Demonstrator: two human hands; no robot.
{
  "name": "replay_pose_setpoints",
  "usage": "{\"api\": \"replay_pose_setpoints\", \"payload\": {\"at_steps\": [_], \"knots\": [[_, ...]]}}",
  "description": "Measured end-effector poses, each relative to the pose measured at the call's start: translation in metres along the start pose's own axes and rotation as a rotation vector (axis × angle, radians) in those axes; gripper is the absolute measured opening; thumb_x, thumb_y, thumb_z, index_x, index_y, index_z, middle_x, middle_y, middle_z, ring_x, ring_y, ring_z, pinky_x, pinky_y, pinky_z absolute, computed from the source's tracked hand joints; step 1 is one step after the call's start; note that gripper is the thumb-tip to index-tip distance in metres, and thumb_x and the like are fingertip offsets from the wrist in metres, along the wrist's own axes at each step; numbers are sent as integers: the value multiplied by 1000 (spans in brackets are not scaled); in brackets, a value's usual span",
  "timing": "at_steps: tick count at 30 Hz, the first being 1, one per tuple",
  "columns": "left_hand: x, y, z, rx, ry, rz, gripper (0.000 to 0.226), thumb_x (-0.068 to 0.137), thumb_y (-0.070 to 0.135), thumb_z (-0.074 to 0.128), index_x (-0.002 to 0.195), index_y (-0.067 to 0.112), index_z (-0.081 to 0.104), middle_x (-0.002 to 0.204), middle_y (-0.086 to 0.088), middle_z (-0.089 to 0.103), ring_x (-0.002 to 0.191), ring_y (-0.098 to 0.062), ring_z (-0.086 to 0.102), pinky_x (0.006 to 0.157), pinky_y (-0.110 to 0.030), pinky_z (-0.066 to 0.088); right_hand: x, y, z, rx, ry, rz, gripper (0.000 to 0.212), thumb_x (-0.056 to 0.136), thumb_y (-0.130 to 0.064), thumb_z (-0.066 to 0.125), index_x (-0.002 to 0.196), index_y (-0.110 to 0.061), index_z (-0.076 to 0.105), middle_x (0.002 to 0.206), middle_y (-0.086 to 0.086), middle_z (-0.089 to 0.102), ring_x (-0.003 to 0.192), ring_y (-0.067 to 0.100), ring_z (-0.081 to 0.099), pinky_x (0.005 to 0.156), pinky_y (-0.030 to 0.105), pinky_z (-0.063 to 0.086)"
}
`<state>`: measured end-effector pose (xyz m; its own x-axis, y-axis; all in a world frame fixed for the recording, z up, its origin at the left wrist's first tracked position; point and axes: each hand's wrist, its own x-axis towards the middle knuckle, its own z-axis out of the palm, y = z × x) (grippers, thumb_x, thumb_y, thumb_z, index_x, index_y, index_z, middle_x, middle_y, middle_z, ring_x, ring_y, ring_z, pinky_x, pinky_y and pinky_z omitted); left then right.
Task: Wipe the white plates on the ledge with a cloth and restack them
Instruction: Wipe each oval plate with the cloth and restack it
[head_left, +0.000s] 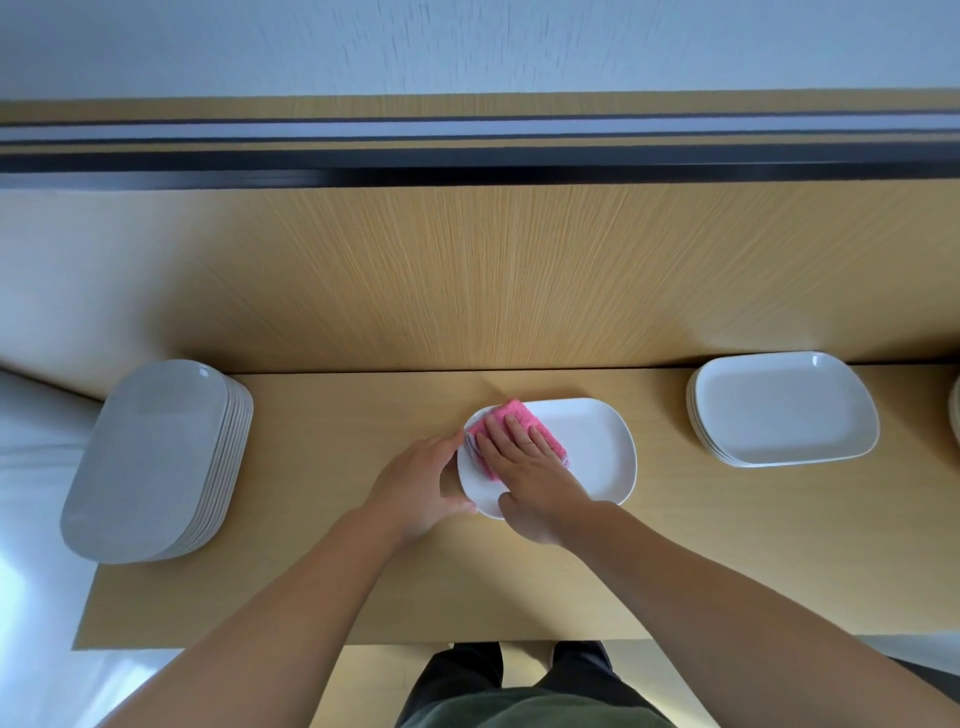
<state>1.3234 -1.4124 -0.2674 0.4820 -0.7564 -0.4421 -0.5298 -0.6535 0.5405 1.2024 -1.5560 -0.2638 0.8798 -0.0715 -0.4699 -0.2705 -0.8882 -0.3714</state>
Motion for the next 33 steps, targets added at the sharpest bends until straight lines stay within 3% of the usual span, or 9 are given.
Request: {"api": "replay_pose_setpoints", "payload": {"at_steps": [10,13,15,17,19,23,27,30,33], "knots": [[2,2,-4,330,10,105,86,83,62,57,153,27,19,142,6,42,132,-15,36,104,-27,27,-15,13,1,-92,-107,-206,79,90,-12,38,154,-28,-6,162,-7,-12,146,13,-21,117,32,-18],[2,1,-3,407,14,85,86,83,67,52,153,31,15,131,5,46,125,-16,39,100,-28,29,-24,21,8,-88,-91,-259,66,100,-25,34,155,-28,-2,161,-9,-9,145,10,-20,117,31,-18],[1,-1,-3,418,21,61,85,83,68,50,152,35,13,121,4,47,119,-17,41,97,-29,30,-26,28,12,-84,-73,-287,59,101,-43,21,155,-28,1,159,-12,-9,145,10,-18,117,31,-16],[0,-3,-3,413,23,33,83,83,69,50,152,39,13,111,3,45,114,-17,42,95,-29,30,-29,33,15,-78,-71,-300,68,91,-54,6,155,-29,5,156,-16,-7,144,8,-16,114,26,-18],[1,-4,-5,420,11,25,83,81,70,49,151,42,14,102,4,40,110,-18,43,93,-30,30,-31,37,17,-47,-51,-316,71,89,-55,6,155,-28,13,158,-14,3,144,7,-10,114,24,-15],[2,-6,-9,428,14,41,82,80,72,49,150,45,16,97,4,35,106,-18,43,89,-30,32,-41,49,15,43,16,-352,53,99,-40,29,146,-21,42,151,-4,42,145,19,27,120,34,13],[4,-8,-9,430,27,91,83,81,71,50,150,43,14,99,5,33,105,-17,42,89,-29,31,-46,64,4,-13,100,-466,35,90,-6,61,124,-13,66,130,2,64,126,22,55,109,43,42],[3,-4,-9,453,36,152,84,83,69,52,152,35,17,106,4,37,110,-18,40,94,-29,32,-45,72,-16,-10,153,-399,48,79,10,63,120,-16,69,127,0,66,122,19,58,98,44,51],[1,-4,-7,413,173,286,72,79,60,63,140,25,48,112,-2,50,105,-23,48,92,-35,43,-35,77,-30,-84,250,-371,59,76,10,63,127,-18,64,134,-3,61,129,22,52,88,46,54]]}}
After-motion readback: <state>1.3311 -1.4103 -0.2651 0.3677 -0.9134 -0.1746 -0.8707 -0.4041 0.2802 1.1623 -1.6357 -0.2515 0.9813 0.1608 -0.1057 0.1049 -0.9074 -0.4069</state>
